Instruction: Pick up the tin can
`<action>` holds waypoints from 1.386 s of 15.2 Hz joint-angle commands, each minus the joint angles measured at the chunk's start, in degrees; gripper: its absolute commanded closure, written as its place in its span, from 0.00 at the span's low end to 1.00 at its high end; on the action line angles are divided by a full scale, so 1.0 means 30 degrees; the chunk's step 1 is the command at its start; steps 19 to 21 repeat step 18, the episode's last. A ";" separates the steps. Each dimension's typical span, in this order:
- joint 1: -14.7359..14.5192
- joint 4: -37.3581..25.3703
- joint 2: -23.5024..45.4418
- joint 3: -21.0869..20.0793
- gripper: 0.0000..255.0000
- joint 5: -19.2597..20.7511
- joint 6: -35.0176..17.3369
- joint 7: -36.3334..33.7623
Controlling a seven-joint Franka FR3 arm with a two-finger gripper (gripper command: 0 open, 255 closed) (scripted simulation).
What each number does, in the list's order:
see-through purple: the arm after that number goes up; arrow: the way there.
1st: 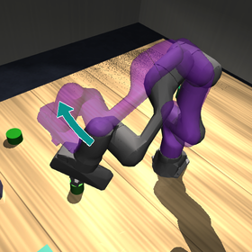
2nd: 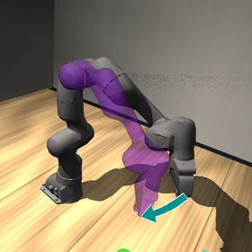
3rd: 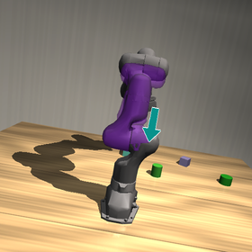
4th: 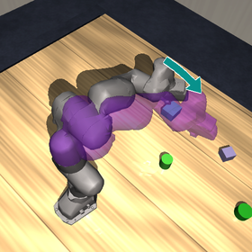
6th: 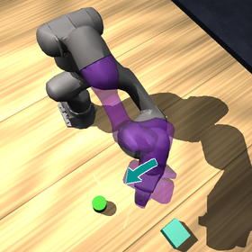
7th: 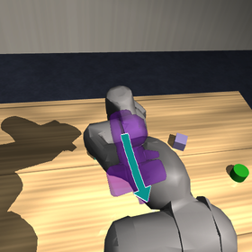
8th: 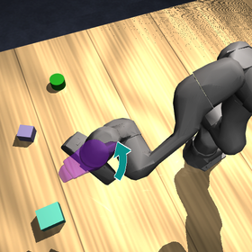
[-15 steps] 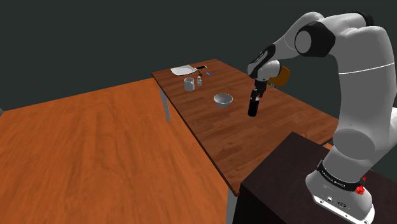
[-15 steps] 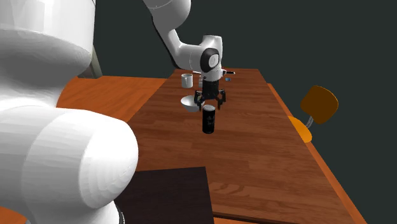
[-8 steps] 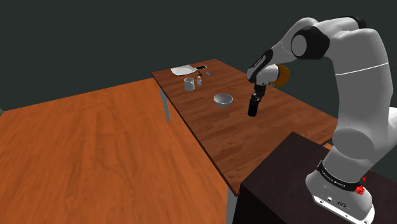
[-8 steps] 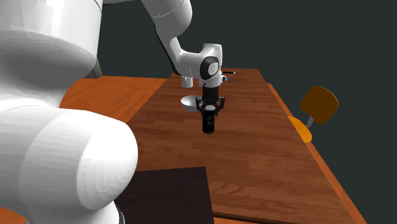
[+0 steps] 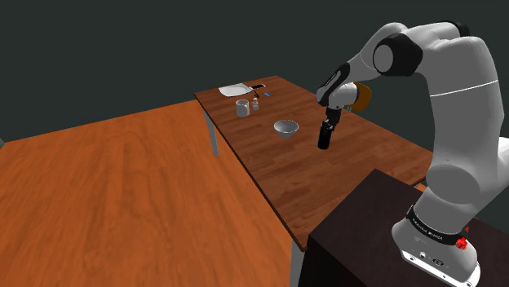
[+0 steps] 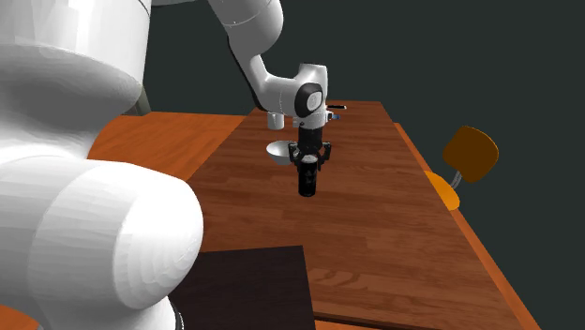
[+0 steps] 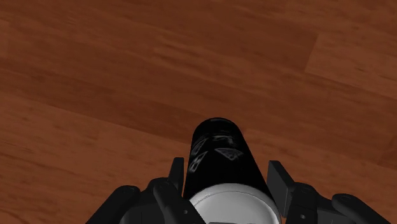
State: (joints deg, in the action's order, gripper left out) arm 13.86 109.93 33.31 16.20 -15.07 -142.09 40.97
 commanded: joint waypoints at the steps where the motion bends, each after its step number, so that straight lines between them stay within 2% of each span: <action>1: -0.0009 0.0019 0.0025 -0.0009 1.00 -0.0005 -0.0015 -0.0007; 16: -0.0629 -0.0041 -0.2731 0.0846 1.00 0.1199 0.2717 -0.0801; 21: -0.0634 -0.0046 -0.2757 0.0852 1.00 0.1212 0.2745 -0.0810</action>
